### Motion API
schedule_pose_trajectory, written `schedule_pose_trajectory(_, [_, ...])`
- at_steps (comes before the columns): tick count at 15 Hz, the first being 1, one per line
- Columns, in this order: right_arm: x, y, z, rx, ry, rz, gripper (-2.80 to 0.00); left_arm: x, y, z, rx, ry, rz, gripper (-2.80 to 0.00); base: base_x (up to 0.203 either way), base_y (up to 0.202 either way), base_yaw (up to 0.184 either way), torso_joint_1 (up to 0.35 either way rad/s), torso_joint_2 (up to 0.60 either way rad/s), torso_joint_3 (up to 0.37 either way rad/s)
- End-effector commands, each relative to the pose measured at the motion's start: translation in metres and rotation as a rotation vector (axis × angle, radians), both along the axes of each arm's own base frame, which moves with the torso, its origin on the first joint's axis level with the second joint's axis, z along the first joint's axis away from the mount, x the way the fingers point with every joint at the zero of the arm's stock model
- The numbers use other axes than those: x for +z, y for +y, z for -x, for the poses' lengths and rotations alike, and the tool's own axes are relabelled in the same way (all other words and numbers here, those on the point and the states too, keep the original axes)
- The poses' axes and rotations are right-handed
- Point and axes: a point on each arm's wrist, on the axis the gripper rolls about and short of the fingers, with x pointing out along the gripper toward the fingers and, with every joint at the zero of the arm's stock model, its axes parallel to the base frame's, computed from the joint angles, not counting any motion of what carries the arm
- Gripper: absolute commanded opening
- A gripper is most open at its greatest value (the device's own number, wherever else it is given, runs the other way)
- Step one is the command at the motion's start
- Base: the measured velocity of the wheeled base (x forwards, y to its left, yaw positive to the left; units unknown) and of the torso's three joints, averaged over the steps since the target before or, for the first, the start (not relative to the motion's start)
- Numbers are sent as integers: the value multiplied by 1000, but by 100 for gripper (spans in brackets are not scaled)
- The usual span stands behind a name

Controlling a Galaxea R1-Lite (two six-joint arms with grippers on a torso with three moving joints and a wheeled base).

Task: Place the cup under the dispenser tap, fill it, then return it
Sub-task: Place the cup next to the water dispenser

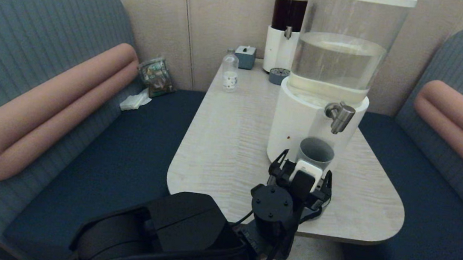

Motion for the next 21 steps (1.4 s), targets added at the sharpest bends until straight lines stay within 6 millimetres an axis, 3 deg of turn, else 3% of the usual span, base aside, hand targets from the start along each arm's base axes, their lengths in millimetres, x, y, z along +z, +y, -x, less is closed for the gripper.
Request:
schedule_pose_trajectory(1, [0, 0, 0, 0, 0, 0, -280, -3, -1, -3, 6, -2, 1, 0, 0, 0, 0, 0, 0, 0])
schedule_pose_trajectory(21, [0, 0, 0, 0, 1, 0, -280, -5, -7, -23, 17, -21, -2, 0, 0, 0, 0, 0, 0, 0])
